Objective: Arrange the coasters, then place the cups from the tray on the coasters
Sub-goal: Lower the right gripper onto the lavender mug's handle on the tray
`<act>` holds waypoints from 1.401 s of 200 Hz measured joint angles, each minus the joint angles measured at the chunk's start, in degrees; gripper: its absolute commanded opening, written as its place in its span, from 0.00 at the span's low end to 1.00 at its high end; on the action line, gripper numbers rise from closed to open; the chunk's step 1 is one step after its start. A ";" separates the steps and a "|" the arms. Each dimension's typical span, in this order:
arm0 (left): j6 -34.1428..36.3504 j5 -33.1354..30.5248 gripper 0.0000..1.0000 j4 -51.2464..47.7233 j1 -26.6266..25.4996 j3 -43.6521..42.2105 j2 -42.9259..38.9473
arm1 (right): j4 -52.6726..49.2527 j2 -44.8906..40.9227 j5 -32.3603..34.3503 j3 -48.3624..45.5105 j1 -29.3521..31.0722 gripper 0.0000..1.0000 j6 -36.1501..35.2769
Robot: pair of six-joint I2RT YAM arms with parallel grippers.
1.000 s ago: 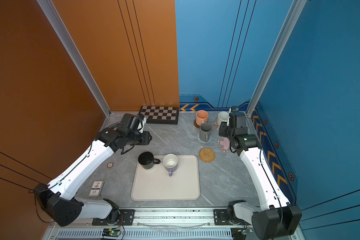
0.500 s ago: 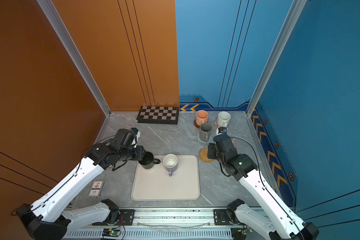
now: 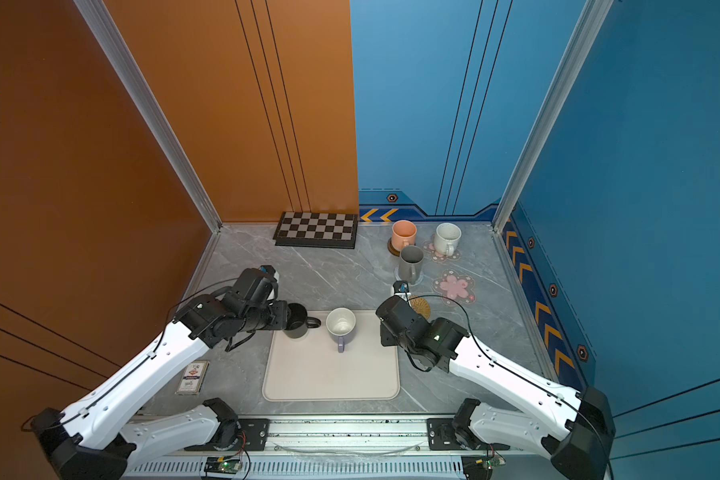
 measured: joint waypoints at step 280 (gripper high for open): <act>-8.90 -2.54 0.47 0.07 -4.42 -5.01 -0.85 | 8.72 29.55 -1.55 10.14 12.81 0.42 7.13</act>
